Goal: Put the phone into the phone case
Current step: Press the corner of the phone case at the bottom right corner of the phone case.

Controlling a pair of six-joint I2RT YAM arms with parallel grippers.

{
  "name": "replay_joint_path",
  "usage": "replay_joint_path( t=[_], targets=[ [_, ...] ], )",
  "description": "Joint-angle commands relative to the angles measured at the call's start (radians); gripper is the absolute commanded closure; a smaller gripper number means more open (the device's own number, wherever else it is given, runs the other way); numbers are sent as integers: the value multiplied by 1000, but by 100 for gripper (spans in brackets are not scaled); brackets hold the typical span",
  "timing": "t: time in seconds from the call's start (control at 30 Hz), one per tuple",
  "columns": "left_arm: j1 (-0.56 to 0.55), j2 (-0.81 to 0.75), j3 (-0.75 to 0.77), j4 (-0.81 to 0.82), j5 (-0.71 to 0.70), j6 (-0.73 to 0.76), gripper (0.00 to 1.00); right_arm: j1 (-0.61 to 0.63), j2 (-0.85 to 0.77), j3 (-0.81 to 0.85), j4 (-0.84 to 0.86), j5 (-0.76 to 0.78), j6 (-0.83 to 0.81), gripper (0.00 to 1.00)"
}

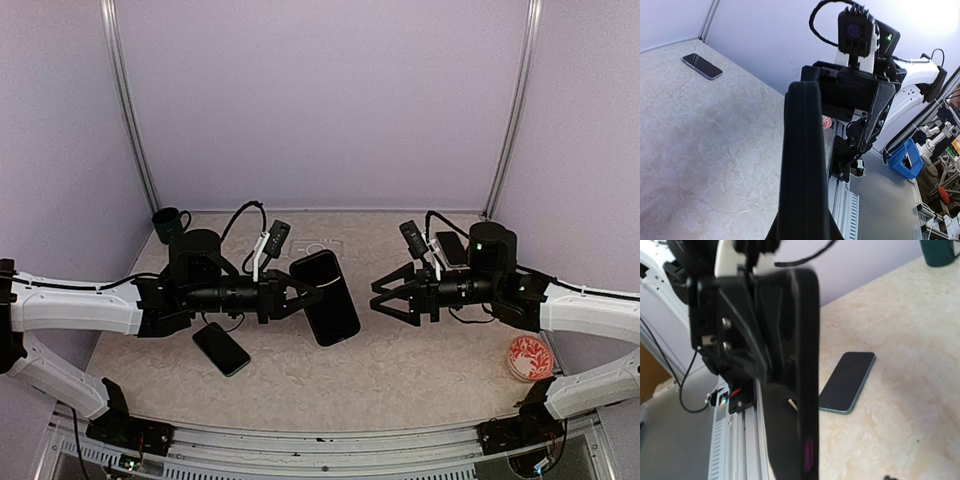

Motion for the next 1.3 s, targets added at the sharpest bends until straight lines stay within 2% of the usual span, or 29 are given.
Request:
replay_joint_path(
  t=[0.0,0.27,0.4,0.53,1.27],
  targets=[
    [25,-53,-5,191,-42,-51,100,-5,-15,-48,145,47,88,31],
    [45,-42,-8,267,-48,-97,100,-5,-33,-116,274,99,159,29],
    [55,-13,19,261,30,-104,100,-6,-33,-61,167,89,92,28],
    [57,-13,17,264,39,-103,100,-6,-8,12,72,25,36,29],
    [63,121,129,281,238,-124,100,-6,82,73,23,-107,0,31]
  ],
)
